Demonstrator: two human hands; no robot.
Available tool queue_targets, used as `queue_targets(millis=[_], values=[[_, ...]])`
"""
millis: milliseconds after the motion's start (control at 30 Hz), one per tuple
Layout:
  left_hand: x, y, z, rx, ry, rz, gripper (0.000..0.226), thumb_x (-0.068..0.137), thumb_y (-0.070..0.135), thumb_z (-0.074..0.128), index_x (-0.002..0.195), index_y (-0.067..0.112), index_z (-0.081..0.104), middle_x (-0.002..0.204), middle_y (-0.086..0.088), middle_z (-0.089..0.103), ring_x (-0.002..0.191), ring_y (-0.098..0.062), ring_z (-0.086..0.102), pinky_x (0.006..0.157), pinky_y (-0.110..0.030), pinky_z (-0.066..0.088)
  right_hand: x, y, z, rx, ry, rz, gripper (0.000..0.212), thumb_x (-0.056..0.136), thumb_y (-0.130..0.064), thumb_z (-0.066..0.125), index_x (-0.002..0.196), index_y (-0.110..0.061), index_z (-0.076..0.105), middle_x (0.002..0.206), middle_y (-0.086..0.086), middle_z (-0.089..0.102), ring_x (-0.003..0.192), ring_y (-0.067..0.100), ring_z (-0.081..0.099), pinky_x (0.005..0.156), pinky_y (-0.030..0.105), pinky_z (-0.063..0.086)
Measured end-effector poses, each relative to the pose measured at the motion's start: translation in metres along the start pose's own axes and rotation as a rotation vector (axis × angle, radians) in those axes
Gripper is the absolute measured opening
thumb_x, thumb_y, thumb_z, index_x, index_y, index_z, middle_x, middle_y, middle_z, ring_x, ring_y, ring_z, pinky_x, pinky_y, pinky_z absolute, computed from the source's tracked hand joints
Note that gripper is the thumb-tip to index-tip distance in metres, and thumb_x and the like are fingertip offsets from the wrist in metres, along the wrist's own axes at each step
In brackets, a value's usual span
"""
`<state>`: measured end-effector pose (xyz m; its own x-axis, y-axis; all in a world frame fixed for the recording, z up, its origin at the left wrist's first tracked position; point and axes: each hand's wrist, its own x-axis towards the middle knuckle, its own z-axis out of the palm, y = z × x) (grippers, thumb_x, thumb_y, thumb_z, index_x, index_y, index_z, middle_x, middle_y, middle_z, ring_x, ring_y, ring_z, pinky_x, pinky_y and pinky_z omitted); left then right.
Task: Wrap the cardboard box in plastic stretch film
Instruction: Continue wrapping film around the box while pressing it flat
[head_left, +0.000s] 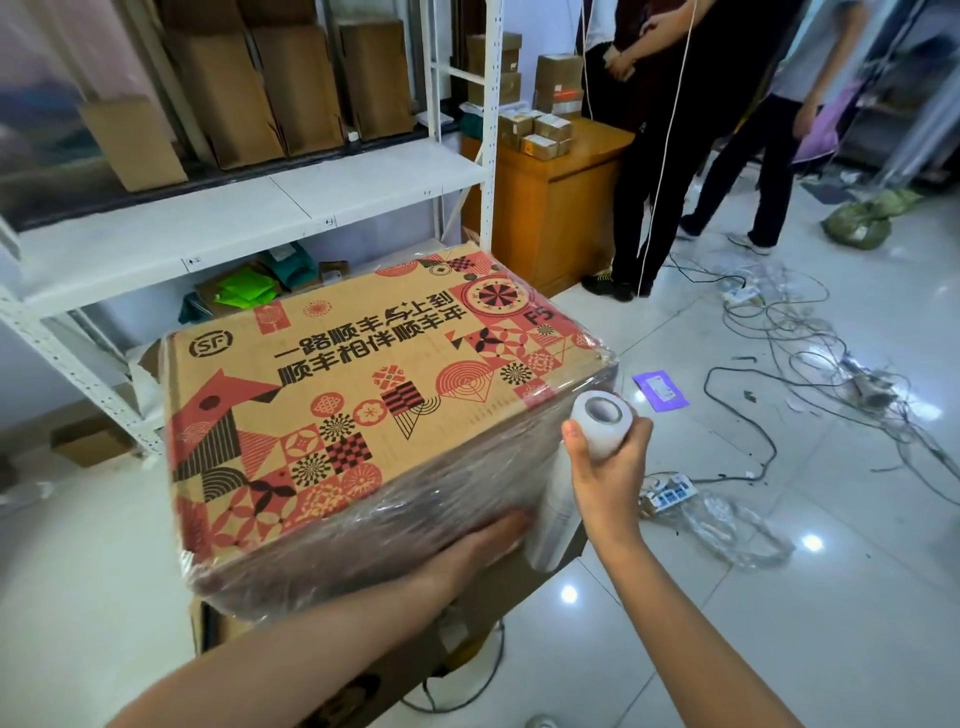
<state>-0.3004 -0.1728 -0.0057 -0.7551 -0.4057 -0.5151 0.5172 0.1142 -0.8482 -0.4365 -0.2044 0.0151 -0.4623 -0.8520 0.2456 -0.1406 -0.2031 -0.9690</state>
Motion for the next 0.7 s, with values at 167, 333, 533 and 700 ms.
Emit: queue_targets(millis=[167,333,533,700], values=[[0.011,0.028,0.007,-0.398,-0.156,0.039,0.088,0.092,0.042,0.05,0.146,0.0,-0.005,0.157,-0.018,-0.007,0.143,-0.036,-0.002,0.115,-0.046,-0.001,0.007,-0.001,-0.001,-0.011,-0.009,0.038,0.056,0.072,-0.04,0.071,0.112,-0.018,0.039,0.111,0.006,0.056,0.083,-0.003,0.061,0.065,0.012,0.05],[0.001,0.039,0.015,-0.462,-0.222,-0.058,0.1,0.085,0.054,0.057,0.149,0.01,-0.006,0.156,-0.018,-0.011,0.138,-0.046,-0.012,0.096,-0.07,-0.017,0.003,0.002,-0.003,-0.001,-0.027,0.016,0.061,0.071,-0.039,0.071,0.118,-0.016,0.039,0.118,0.006,0.053,0.093,0.009,0.062,0.072,0.018,0.05],[-0.003,0.03,0.027,-0.445,-0.192,-0.108,0.094,0.086,0.065,0.042,0.15,0.01,0.0,0.155,-0.021,-0.015,0.137,-0.047,-0.016,0.09,-0.075,-0.023,0.004,0.005,-0.005,-0.019,-0.095,-0.048,0.056,0.078,-0.023,0.075,0.115,-0.032,0.035,0.123,0.003,0.041,0.103,0.016,0.058,0.075,0.015,0.05],[-0.004,0.02,0.029,-0.491,-0.173,-0.127,0.081,0.089,0.058,0.042,0.15,0.015,0.011,0.155,-0.021,-0.012,0.139,-0.046,-0.016,0.093,-0.071,-0.023,0.005,0.002,-0.021,-0.045,-0.274,-0.082,0.065,0.062,-0.045,0.073,0.115,-0.043,0.036,0.125,-0.003,0.034,0.113,0.006,0.049,0.082,0.013,0.048]])
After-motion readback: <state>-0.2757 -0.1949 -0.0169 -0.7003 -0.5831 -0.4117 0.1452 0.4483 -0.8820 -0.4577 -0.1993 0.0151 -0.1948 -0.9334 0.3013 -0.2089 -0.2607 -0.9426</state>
